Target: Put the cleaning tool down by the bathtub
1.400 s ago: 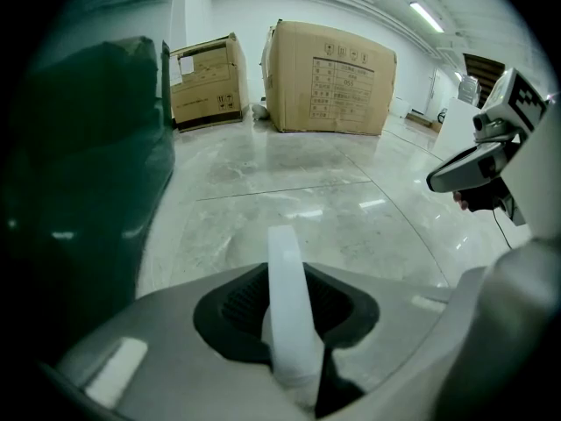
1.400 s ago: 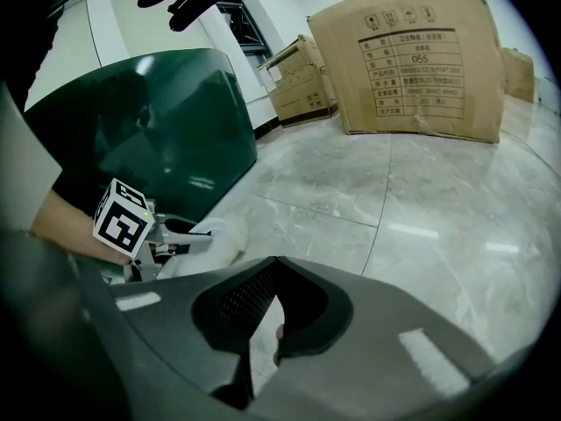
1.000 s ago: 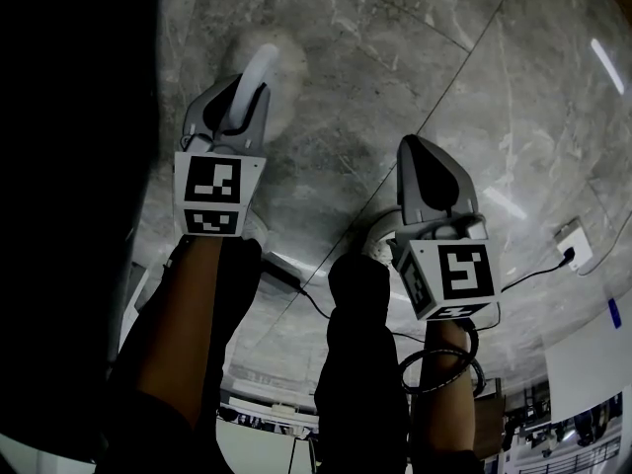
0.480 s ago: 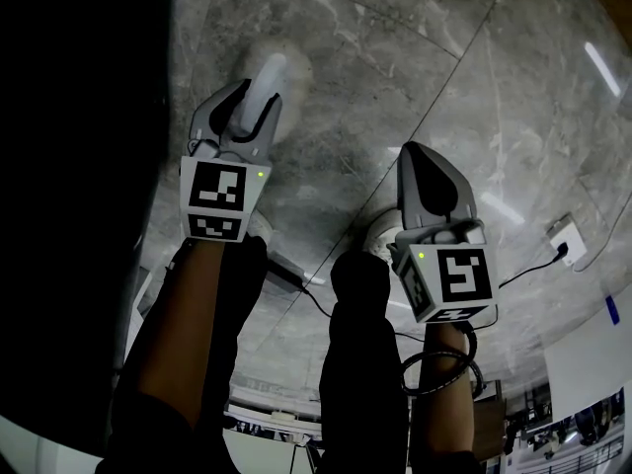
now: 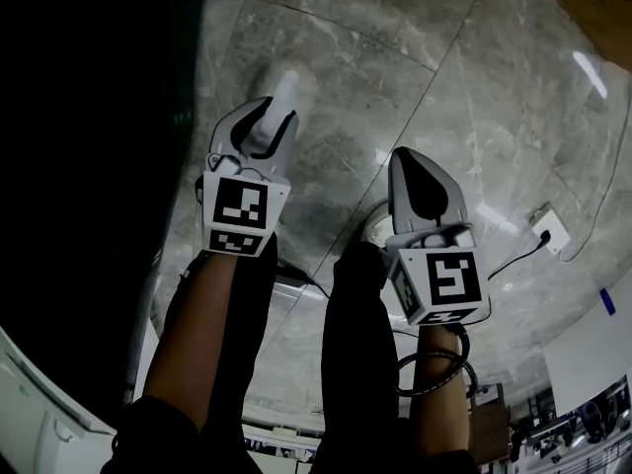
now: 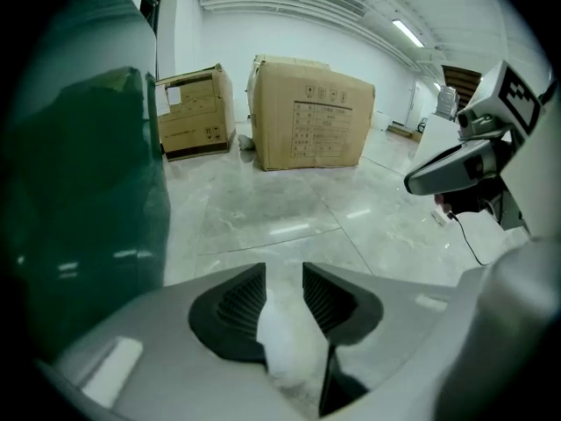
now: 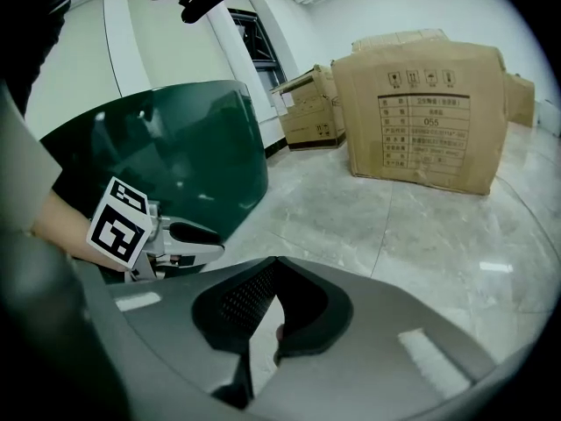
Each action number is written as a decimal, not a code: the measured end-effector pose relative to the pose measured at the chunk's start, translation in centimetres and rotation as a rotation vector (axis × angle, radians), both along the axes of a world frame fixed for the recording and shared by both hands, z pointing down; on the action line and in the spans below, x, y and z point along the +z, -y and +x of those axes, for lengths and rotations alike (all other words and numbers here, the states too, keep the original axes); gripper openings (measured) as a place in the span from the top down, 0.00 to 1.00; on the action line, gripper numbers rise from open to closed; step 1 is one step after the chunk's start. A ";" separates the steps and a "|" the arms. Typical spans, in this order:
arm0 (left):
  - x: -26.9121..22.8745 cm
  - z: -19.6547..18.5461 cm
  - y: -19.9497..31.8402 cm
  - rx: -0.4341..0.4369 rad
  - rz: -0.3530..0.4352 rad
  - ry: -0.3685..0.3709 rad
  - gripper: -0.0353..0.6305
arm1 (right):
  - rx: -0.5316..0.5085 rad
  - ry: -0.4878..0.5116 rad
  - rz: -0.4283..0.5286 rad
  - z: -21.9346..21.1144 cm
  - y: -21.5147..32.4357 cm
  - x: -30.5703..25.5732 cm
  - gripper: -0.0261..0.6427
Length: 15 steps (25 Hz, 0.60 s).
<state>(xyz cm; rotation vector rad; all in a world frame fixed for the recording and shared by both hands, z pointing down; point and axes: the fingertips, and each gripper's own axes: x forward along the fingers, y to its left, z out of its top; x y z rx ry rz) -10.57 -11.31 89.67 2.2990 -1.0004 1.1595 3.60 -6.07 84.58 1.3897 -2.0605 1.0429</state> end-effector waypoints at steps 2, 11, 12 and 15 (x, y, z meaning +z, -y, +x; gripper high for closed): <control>-1.4 0.3 0.1 0.008 0.011 0.001 0.77 | 0.007 -0.005 0.009 0.1 0.3 -1.4 0.93; -7.6 1.8 0.3 0.026 0.042 -0.022 0.87 | 0.052 0.004 0.048 -0.1 0.8 -7.2 0.93; -8.3 2.0 0.3 0.029 0.044 -0.024 0.87 | 0.049 0.003 0.048 -0.1 0.8 -7.9 0.93; -10.8 2.6 0.1 0.040 0.050 -0.036 0.93 | 0.038 -0.002 0.069 -0.2 0.7 -10.4 0.93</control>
